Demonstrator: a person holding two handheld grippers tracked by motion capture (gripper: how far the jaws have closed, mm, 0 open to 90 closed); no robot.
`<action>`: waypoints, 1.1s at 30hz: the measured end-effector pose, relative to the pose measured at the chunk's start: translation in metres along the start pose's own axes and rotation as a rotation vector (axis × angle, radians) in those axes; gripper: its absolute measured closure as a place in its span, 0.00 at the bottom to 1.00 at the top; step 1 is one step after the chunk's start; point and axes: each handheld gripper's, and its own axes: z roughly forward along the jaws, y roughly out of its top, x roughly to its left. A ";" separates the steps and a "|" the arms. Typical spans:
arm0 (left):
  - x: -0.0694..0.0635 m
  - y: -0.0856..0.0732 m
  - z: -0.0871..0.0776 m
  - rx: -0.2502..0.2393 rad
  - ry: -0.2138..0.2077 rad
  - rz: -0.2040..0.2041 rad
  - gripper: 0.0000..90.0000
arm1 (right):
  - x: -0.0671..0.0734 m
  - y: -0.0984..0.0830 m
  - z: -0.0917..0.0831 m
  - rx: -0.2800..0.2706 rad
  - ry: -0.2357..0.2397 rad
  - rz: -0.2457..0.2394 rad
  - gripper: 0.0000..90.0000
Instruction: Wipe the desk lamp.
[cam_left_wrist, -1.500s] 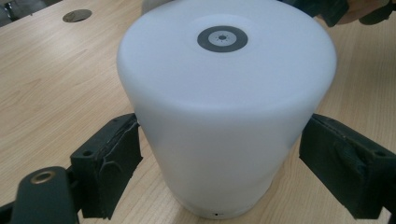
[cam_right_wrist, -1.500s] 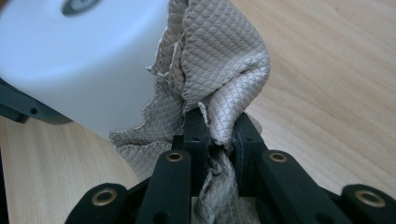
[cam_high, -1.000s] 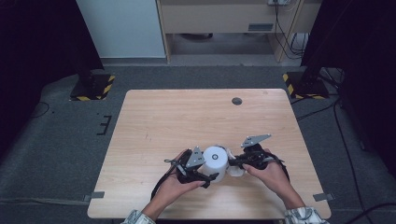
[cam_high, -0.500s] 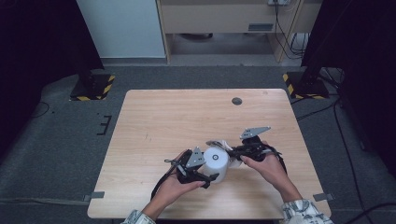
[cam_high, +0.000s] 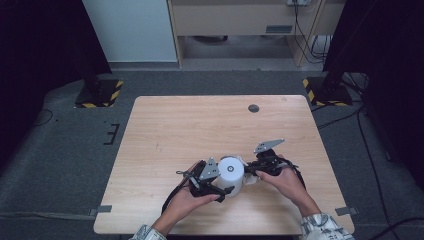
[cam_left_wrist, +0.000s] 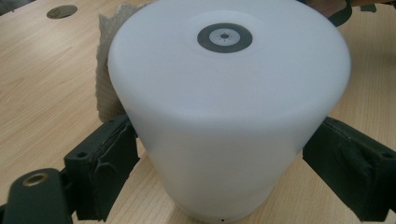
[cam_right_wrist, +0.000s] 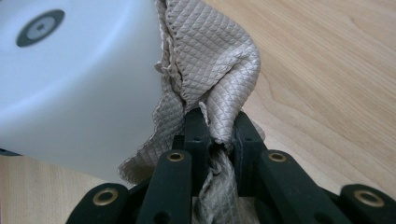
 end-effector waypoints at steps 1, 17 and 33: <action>0.000 0.000 0.000 0.000 0.000 0.000 0.11 | 0.000 0.000 0.001 0.008 0.001 0.003 0.89; 0.000 0.000 0.000 0.005 -0.001 0.002 0.11 | -0.001 -0.007 0.017 0.094 -0.027 0.020 0.89; -0.001 0.001 0.001 0.014 -0.002 0.014 0.10 | 0.007 -0.006 0.006 0.076 -0.036 -0.006 0.89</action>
